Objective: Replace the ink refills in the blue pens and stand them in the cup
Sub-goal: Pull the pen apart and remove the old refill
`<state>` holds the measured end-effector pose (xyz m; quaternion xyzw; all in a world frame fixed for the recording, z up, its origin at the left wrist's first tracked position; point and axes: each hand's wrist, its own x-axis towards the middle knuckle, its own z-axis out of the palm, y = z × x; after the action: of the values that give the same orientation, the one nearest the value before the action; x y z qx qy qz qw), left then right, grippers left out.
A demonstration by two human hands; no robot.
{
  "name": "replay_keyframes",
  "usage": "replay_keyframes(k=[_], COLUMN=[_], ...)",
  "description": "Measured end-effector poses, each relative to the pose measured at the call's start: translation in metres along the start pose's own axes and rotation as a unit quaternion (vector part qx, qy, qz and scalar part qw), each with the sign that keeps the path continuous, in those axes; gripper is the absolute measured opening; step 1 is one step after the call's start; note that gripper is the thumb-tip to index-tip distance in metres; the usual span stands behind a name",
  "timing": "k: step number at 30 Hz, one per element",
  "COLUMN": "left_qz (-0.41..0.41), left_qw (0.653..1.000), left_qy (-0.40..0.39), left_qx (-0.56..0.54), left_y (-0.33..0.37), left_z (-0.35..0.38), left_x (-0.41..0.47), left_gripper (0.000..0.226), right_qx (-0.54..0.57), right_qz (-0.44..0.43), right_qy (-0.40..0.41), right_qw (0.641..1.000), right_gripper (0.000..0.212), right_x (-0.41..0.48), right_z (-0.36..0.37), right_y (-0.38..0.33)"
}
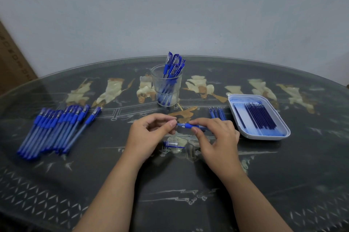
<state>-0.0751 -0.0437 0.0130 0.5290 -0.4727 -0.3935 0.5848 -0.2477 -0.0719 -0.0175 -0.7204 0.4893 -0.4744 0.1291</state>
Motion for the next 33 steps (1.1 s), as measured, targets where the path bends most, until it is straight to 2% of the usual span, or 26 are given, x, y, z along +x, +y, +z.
replay_keyframes(k=[2, 4, 8, 13, 21, 25, 30, 33], left_qz=[-0.002, -0.007, -0.020, -0.008, -0.018, -0.020, -0.021, -0.008], left_qw=[1.000, 1.000, 1.000, 0.999, 1.000, 1.000, 0.998, 0.997], left_qy=[-0.016, -0.021, -0.007, 0.008, -0.014, 0.009, 0.045, 0.069], left_qx=[0.015, 0.020, 0.011, 0.049, 0.010, 0.019, 0.043, 0.038], left_y=[-0.0006, -0.0017, -0.0019, -0.0009, 0.0012, 0.0003, 0.0001, 0.0023], left_z=[-0.0013, -0.0014, 0.0017, 0.0024, -0.0028, -0.0003, 0.0020, -0.0012], left_x=[0.0005, 0.0006, 0.0008, 0.0009, -0.0002, 0.0011, 0.0008, 0.0002], left_gripper=[0.017, 0.014, 0.006, 0.012, 0.020, 0.006, 0.012, 0.005], right_qx=[0.001, -0.001, -0.002, 0.000, 0.001, 0.002, 0.003, 0.003], right_qz=[0.001, 0.002, 0.006, 0.009, 0.008, 0.005, 0.009, 0.012], right_qy=[0.000, -0.002, -0.004, -0.006, -0.001, 0.002, 0.003, 0.006], right_qw=[1.000, 1.000, 1.000, 1.000, 1.000, 1.000, 1.000, 1.000], right_gripper=[0.021, 0.020, 0.015, 0.014, 0.018, 0.018, 0.017, 0.018], right_x=[-0.0001, -0.0002, -0.0003, -0.0003, -0.0002, 0.0000, -0.0002, 0.0000], right_z=[-0.0001, -0.0004, -0.0007, -0.0011, -0.0005, -0.0008, -0.0006, -0.0009], right_y=[-0.0003, -0.0004, -0.0005, -0.0005, -0.0008, -0.0005, -0.0009, -0.0008])
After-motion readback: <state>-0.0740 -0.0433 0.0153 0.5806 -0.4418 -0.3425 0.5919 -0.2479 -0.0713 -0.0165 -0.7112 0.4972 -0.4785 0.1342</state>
